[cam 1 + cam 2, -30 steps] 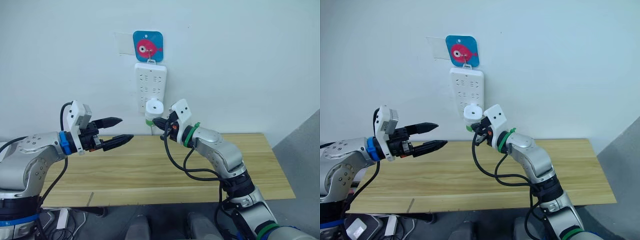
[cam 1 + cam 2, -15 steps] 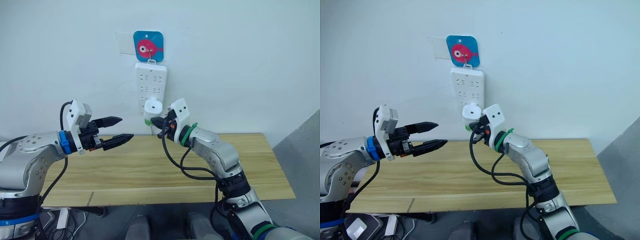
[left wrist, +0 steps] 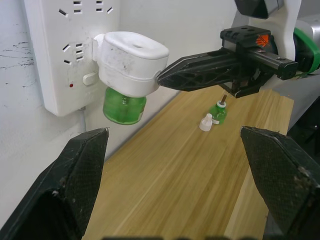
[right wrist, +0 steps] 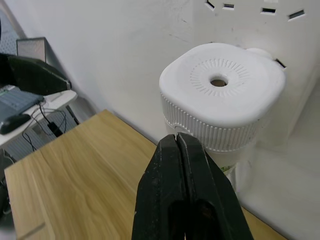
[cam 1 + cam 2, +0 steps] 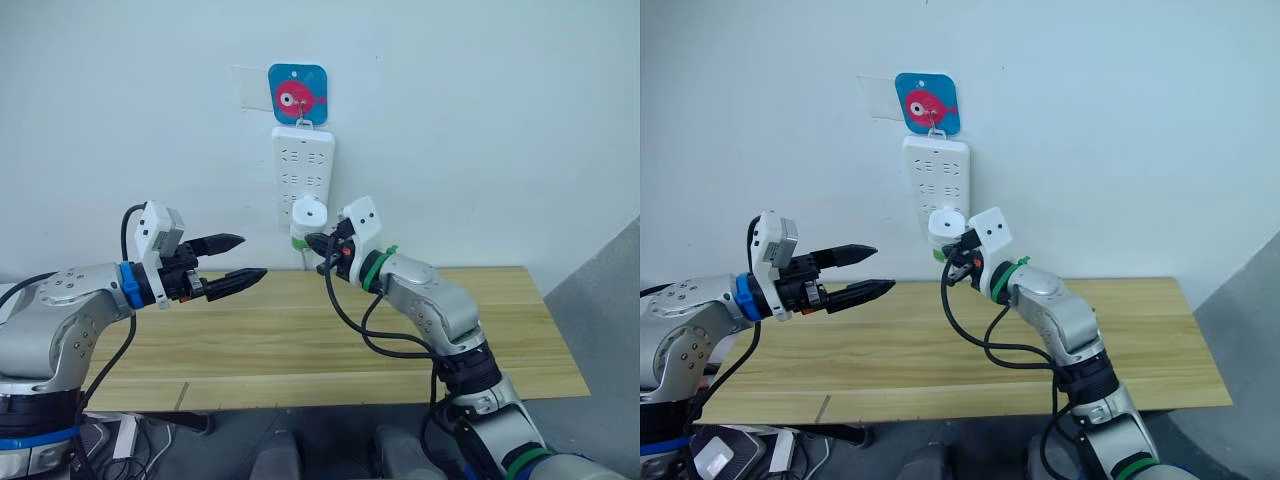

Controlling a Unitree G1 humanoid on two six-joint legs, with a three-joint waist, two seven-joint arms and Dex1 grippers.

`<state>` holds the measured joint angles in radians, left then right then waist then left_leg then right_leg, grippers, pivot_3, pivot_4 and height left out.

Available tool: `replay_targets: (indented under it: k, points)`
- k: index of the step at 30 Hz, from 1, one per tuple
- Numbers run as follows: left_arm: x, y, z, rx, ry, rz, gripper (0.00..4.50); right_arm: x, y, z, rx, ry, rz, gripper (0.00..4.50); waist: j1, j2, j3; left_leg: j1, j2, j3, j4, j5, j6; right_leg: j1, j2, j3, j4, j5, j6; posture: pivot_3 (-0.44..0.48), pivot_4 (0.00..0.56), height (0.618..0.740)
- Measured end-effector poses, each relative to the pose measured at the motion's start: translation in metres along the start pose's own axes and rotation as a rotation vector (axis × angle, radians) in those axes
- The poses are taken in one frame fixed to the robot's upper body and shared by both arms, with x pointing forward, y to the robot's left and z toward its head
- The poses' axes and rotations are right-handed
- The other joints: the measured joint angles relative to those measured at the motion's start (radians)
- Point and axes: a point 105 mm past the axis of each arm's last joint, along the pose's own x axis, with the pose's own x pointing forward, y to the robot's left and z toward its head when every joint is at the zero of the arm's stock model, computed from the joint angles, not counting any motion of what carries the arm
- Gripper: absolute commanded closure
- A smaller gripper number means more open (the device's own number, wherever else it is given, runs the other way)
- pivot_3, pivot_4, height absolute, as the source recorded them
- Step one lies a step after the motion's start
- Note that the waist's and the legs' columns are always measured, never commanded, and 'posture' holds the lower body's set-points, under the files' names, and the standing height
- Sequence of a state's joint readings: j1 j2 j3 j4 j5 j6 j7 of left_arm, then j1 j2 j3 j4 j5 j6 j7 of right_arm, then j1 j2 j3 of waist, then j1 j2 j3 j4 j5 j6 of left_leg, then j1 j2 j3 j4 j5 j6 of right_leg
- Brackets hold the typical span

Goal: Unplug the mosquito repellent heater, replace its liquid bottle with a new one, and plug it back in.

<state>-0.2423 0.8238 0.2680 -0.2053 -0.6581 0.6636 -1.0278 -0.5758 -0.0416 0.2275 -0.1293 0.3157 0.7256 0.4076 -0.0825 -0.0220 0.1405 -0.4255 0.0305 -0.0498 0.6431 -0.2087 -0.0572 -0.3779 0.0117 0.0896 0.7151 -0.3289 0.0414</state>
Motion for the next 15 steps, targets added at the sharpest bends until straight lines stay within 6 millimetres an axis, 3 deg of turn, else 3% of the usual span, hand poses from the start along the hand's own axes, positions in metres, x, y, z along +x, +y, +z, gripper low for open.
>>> replay_targets:
  k: [2, 6, 9, 15]
  points:
    - [-0.002, 0.002, -0.002, -0.004, 0.007, 0.006, 0.00, -0.007, 0.007, 0.005, -0.010, -0.006, 0.054, 4.47, 0.000, 0.000, 0.000, 0.000, 0.000, 0.000, -0.002, 0.000, 0.000, -0.001, 0.000, 0.000, 0.000, 0.000, 0.000, 0.005, 0.105, 0.740]
    - [-0.010, 0.009, -0.011, 0.001, 0.057, 0.048, 0.00, -0.033, 0.016, 0.007, -0.037, 0.015, 0.172, 3.54, 0.000, 0.000, 0.000, 0.000, 0.001, -0.001, -0.004, 0.000, 0.000, -0.001, 0.000, 0.000, -0.003, -0.001, -0.001, 0.013, 0.103, 0.740]
    - [-0.020, 0.019, -0.023, -0.019, 0.092, 0.101, 0.00, -0.060, -0.001, 0.003, -0.058, 0.063, 0.163, 2.42, 0.003, 0.000, 0.000, 0.000, 0.000, -0.001, -0.006, 0.000, 0.000, -0.001, -0.001, 0.000, -0.005, -0.001, -0.002, 0.015, 0.100, 0.740]
    - [-0.050, 0.052, -0.035, 0.050, 0.181, 0.297, 0.00, -0.118, -0.059, 0.004, -0.196, 0.150, 0.043, 0.12, 0.010, -0.001, 0.000, 0.000, 0.000, 0.003, -0.009, 0.000, 0.000, -0.002, -0.001, 0.000, -0.006, -0.002, -0.003, 0.017, 0.092, 0.740]
